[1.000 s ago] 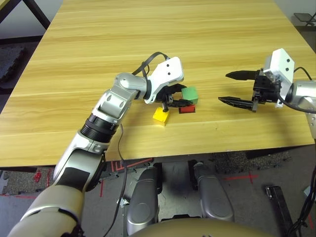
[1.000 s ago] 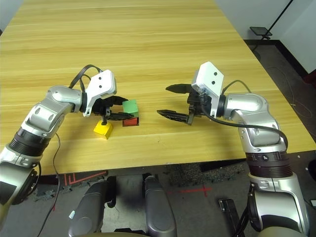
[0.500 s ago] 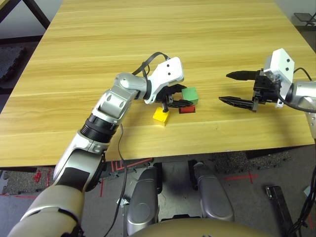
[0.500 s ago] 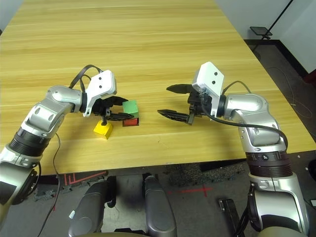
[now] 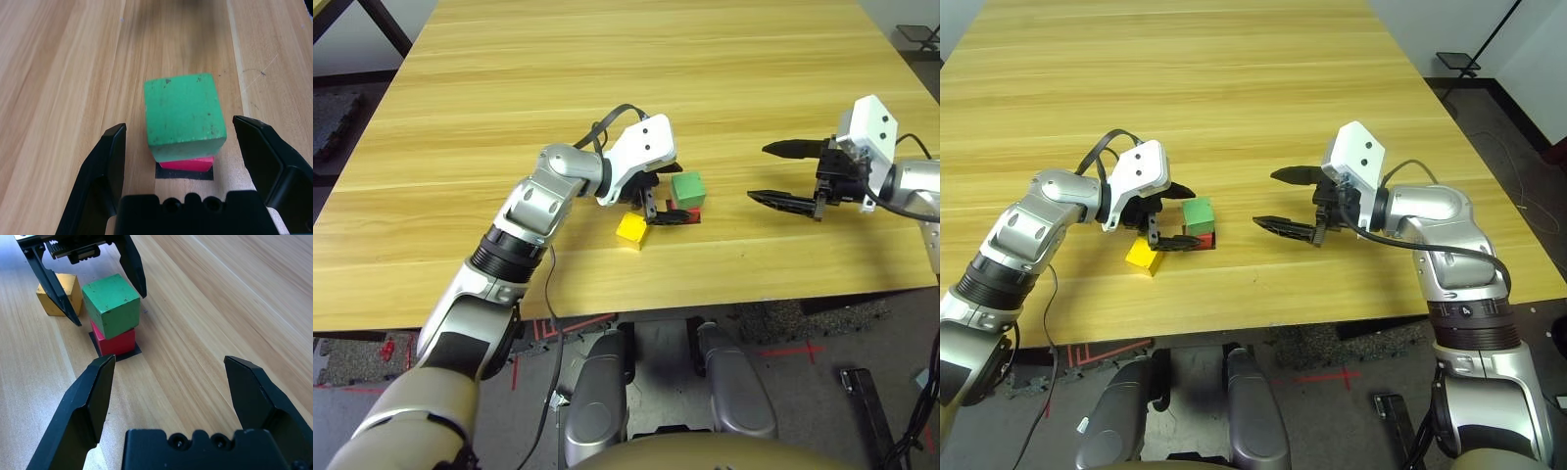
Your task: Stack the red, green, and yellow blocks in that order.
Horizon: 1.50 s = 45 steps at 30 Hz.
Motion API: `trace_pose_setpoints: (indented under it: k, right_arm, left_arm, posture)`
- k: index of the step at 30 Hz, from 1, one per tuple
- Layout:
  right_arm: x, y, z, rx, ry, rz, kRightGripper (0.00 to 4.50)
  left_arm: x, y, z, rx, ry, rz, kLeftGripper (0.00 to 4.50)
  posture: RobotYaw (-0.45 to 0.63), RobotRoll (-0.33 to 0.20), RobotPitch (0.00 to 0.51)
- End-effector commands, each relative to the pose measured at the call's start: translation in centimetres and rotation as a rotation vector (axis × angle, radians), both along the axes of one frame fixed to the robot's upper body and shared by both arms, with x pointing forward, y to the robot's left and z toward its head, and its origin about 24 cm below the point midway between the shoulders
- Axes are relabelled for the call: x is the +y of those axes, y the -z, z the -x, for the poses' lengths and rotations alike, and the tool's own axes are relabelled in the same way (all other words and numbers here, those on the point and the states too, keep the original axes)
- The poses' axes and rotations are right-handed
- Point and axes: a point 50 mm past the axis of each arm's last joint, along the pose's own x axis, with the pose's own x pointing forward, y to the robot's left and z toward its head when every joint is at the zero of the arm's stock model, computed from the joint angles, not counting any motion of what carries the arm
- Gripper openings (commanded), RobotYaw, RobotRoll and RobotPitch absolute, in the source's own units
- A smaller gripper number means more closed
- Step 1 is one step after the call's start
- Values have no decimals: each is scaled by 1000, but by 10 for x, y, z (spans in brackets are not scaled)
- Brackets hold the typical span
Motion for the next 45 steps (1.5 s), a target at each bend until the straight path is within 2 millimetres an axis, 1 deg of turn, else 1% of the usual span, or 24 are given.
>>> trace_pose_setpoints:
  k: [1,5,7,10,13,16,19,24,29,30,32,33,37,40,45]
  right_arm:
    - [1,-1,0,-3,-7,9,4500]
    - [1,-1,-1,-3,-9,8,4500]
    - [1,0,-1,-2,-7,8,4500]
    - [1,0,-1,-3,-8,8,4500]
    - [1,0,-1,-5,-7,7,4500]
    - [0,0,-2,-7,-8,11,4500]
    - [0,-1,-2,-8,-11,12,4500]
    - [0,-1,-3,-10,-12,15,4500]
    - [-1,1,-2,-4,-10,15,4500]
    - [-2,2,-3,-4,-10,15,4500]
    - [-2,2,-3,-2,-9,13,4500]
    - [-1,2,-3,-1,-9,12,4500]
    - [1,6,-4,4,-10,2,4500]
    - [2,8,-5,10,-14,-4,4500]
    - [4,8,-8,11,-18,-4,4500]
  left_arm:
    - [7,-4,3,2,0,-22,4487]
    - [18,-9,5,-6,-21,-43,4487]
    - [30,-15,9,-12,-41,-63,4487]
    - [43,-20,12,-18,-73,-78,4487]
    - [55,-26,10,-27,-110,-85,4487]
    - [67,-31,3,-52,-161,-80,4487]
    - [74,-33,0,-71,-197,-79,4487]
    - [67,-34,13,-50,-241,-43,4487]
    - [63,-34,32,62,-334,-3,4487]
    - [64,-37,33,91,-362,10,4487]
    - [71,-43,31,104,-495,-14,4487]
    - [72,-45,31,116,-534,-16,4487]
    - [71,-45,35,165,-602,36,4487]
    - [67,-39,42,204,-599,53,4487]
    - [56,-31,62,292,-408,17,4487]
  posture:
    - [228,70,246]
    - [228,73,244]
    - [230,76,237]
    - [231,77,232]
    - [233,77,229]
    - [238,73,217]
    - [238,73,217]
    - [238,73,211]
    - [246,79,212]
    - [252,84,212]
    - [258,91,214]
    - [258,91,214]
    - [264,96,214]
    - [273,96,214]
    - [285,94,213]
